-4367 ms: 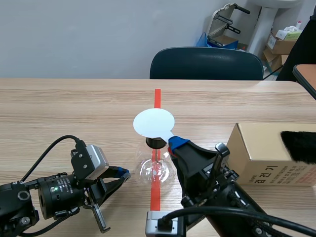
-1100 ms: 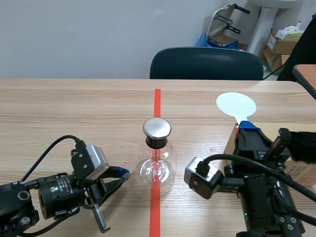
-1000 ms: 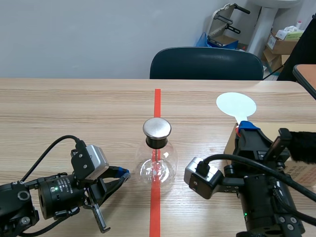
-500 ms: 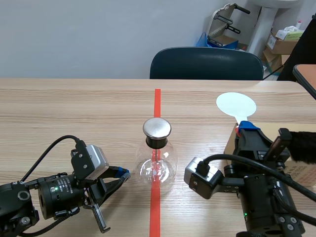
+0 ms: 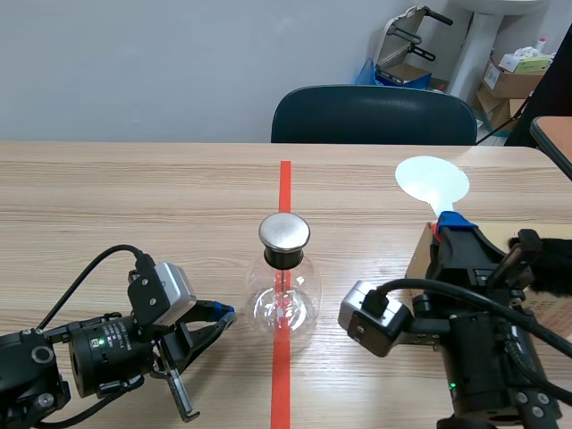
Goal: Do the electroscope experiment
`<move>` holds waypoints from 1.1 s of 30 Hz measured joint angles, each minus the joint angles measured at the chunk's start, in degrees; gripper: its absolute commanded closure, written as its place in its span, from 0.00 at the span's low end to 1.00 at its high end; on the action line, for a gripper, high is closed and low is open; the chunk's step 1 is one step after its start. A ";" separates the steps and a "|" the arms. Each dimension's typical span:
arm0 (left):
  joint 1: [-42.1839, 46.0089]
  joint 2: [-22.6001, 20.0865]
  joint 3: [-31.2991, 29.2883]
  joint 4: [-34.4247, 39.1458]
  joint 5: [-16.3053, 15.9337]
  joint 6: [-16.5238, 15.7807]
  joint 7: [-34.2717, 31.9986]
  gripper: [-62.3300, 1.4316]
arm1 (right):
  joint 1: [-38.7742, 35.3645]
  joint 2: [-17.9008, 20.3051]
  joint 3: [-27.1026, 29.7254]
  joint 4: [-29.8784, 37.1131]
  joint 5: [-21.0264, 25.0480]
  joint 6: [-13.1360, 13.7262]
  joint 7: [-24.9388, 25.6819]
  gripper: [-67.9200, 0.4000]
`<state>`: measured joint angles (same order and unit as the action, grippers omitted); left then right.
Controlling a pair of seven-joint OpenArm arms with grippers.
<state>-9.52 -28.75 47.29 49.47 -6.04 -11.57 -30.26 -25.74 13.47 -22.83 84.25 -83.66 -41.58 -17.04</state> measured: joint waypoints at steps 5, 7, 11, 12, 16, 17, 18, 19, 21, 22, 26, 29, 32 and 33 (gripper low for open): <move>1.20 -0.94 0.00 0.00 1.90 -2.21 -5.35 0.73 | -4.85 -0.15 6.60 1.75 0.33 0.02 7.17 0.98; 1.99 -1.79 0.00 0.00 1.95 -3.61 -6.19 0.69 | -6.80 -0.50 8.94 2.14 2.38 0.00 10.25 0.98; 3.65 -3.17 0.00 0.04 2.16 -4.98 -8.20 0.68 | -9.46 -2.82 15.54 2.21 5.97 0.04 17.79 0.98; 4.11 -3.56 0.00 0.22 2.08 -4.85 -8.94 0.66 | -9.86 -3.41 17.31 2.21 6.91 0.07 20.02 0.98; 6.23 -6.86 0.00 3.54 2.05 -5.40 -12.52 0.59 | -10.82 -5.46 23.67 2.23 9.27 0.22 27.43 0.98; 6.82 -7.96 0.00 4.98 2.05 -6.45 -12.96 0.59 | -10.84 -5.97 24.96 2.23 9.94 0.22 29.14 0.98; 7.32 -9.16 0.00 6.58 2.08 -7.26 -13.18 0.59 | -10.84 -6.54 26.14 2.23 10.47 0.24 30.60 0.98; 7.89 -10.34 0.00 8.22 1.79 -7.89 -13.35 0.59 | -10.82 -7.02 27.10 2.23 10.88 0.20 31.82 0.98; 9.14 -12.70 0.00 11.47 0.44 -8.07 -14.23 0.59 | -10.80 -7.87 28.63 2.10 10.93 0.20 34.42 0.98; 9.84 -13.94 -0.02 12.98 -0.61 -8.20 -14.91 0.59 | -10.78 -8.35 29.16 1.66 11.06 0.02 35.74 0.98; 12.39 -18.88 -0.02 18.62 -0.90 -8.66 -16.55 0.55 | -10.75 -10.34 30.05 -1.46 11.02 0.04 38.69 0.98; 14.34 -21.86 -0.07 22.08 -1.36 -8.66 -16.85 0.55 | -10.32 -11.23 30.38 -3.52 10.84 0.13 39.10 0.98; 16.17 -24.44 -0.07 24.92 -3.74 -8.66 -17.14 0.55 | -9.18 -11.21 30.36 -5.31 10.58 0.20 39.06 0.98; 16.63 -25.27 -0.09 25.68 -4.13 -8.66 -17.57 0.54 | -8.68 -11.21 30.36 -5.90 10.43 0.20 39.06 0.98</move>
<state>7.11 -54.02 47.20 75.16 -10.17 -20.23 -47.83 -34.41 2.26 7.53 78.35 -73.23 -41.39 22.02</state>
